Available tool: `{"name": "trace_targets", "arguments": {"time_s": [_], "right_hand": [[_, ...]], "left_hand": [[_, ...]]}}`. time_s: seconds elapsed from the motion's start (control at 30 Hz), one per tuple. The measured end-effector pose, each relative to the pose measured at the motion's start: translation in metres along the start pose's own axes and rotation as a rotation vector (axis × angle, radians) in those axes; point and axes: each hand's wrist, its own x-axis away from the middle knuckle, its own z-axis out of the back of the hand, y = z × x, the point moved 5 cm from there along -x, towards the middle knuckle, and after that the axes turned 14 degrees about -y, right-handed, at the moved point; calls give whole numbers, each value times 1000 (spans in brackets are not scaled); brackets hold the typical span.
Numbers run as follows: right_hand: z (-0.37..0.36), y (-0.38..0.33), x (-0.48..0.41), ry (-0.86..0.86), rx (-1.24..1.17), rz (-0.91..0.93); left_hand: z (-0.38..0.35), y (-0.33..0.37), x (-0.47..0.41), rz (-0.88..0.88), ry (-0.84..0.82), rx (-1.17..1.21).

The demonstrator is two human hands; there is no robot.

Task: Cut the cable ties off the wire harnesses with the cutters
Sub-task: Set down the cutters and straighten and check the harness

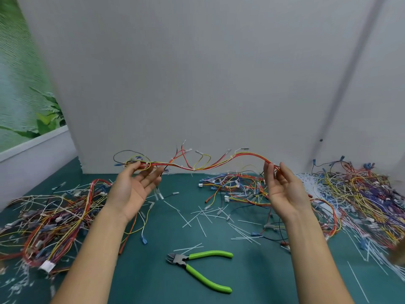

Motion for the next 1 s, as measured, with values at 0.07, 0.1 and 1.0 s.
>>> {"name": "trace_targets", "arguments": {"time_s": [0.07,0.1,1.0], "right_hand": [[-1,0,1,-15,20,-1],[-2,1,2,-24,30,0],[-135,31,17,-509,260,113]], "left_hand": [[0,1,-1,-32,-5,-27],[0,2,-1,-46,-8,-40],[-88,-97,27,120,25,57]]}}
